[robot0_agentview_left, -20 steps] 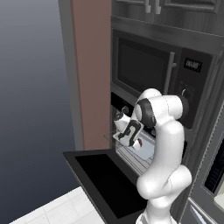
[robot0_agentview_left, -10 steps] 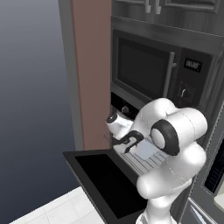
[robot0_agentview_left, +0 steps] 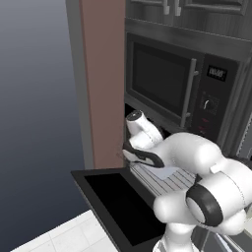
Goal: Take the baked cake out of the oven and place it on the plate for cooling. Then close the oven door.
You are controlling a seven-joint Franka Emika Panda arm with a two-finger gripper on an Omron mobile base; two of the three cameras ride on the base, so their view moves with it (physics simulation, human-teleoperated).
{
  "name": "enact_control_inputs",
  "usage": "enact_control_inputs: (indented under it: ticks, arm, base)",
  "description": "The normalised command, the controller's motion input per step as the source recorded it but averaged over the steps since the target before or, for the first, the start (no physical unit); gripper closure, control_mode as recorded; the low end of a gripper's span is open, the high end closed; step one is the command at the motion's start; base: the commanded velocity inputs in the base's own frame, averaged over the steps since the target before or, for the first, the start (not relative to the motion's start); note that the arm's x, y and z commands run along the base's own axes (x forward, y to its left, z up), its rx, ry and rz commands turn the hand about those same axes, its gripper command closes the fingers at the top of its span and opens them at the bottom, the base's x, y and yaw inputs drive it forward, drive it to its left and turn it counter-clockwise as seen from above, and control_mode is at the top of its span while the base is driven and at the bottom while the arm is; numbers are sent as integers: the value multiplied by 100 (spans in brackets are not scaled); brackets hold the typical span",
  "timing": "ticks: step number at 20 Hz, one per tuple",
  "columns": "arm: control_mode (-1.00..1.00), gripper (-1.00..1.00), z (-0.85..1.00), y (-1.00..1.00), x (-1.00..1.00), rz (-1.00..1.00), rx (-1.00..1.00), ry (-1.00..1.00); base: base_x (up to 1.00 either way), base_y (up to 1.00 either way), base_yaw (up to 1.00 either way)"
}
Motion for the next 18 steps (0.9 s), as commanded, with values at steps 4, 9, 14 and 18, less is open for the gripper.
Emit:
enact_control_inputs:
  ticks: [4,9,14,18]
  arm:
    - [-100,100,96,0,-23,2,0,5]
    - [-100,100,62,2,-31,2,0,4]
    - [-100,100,38,2,-21,4,0,5]
    - [-100,100,13,0,0,5,0,7]
  base:
    - [0,0,0]
    - [0,0,0]
    - [0,0,0]
    - [0,0,0]
